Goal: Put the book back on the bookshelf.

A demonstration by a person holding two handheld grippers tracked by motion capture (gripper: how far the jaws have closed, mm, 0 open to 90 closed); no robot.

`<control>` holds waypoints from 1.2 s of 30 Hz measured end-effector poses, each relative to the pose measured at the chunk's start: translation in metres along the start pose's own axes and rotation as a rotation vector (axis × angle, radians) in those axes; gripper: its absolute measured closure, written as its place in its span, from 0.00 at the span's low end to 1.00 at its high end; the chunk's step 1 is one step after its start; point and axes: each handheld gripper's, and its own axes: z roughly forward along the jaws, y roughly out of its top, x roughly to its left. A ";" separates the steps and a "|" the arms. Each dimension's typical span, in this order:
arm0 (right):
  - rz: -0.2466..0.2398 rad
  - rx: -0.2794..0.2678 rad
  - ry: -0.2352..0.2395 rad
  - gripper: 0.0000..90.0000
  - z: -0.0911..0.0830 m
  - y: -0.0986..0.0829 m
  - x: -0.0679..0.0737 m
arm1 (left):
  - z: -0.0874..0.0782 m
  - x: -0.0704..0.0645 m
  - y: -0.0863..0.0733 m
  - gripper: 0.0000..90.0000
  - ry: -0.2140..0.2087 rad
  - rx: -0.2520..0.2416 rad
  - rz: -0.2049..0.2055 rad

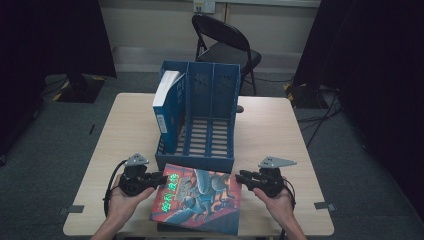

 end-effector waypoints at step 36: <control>-0.022 0.073 0.120 0.71 0.001 -0.016 0.017 | 0.013 -0.001 -0.001 0.67 -0.100 -0.002 0.045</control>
